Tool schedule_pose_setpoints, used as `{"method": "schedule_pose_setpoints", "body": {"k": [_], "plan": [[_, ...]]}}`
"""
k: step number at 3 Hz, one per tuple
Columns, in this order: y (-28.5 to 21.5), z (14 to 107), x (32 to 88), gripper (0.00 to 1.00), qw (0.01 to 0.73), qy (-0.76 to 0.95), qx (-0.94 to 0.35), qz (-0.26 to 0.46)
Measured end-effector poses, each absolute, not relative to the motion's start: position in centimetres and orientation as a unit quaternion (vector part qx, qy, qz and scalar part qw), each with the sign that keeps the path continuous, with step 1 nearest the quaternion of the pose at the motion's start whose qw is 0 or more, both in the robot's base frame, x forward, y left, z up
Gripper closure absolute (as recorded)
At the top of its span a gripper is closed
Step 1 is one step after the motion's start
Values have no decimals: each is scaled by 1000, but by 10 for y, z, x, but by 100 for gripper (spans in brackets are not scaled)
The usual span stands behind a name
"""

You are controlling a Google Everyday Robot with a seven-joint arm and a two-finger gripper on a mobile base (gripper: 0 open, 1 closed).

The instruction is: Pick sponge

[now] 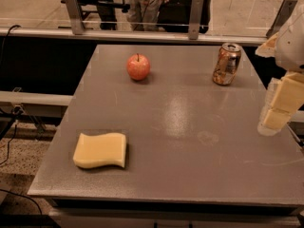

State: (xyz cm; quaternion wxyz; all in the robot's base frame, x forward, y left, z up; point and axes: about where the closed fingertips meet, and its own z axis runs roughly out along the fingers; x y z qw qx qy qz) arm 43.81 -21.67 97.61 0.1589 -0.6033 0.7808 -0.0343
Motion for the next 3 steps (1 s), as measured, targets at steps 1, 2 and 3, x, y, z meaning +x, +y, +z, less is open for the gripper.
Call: {"method": "schedule_pose_setpoints", "body": {"k": [1,2,3], "plan": [[-217,976,438,0,159,781,-603,-34],[-195,975,446,0,177,768,-615,-17],[-157,966,454,0,193,748,-635,10]]}}
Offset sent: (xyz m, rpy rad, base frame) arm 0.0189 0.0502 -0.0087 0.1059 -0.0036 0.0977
